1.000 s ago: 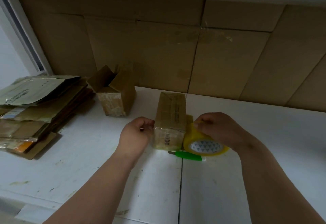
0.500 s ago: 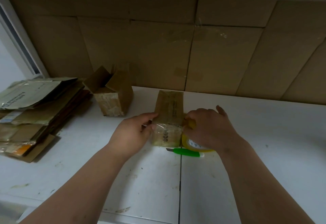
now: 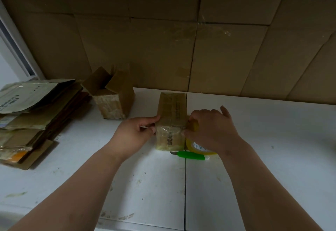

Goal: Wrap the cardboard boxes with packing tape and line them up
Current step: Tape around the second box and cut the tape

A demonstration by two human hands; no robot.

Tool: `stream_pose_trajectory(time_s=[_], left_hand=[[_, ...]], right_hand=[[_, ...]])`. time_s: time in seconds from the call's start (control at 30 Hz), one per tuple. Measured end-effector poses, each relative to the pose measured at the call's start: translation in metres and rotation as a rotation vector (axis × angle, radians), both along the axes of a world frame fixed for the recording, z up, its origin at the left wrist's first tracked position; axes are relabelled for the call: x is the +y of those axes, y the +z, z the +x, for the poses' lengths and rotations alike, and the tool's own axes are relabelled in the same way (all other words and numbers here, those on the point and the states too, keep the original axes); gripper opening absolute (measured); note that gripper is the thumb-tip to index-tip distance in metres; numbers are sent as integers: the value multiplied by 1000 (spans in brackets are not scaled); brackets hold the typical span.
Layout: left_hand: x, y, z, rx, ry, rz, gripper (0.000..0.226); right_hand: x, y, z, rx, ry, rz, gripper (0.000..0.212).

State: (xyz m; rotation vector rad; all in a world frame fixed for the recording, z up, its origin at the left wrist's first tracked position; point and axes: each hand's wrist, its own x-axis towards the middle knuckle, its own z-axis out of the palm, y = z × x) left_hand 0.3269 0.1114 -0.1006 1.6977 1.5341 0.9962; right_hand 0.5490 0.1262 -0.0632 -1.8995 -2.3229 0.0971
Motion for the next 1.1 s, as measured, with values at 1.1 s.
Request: stream_pose_trajectory(time_s=[1.1], left_hand=[[6,-17,23,354,147,294,39]], right_hand=[[-1,-5,-8,-84,-57,6,60]])
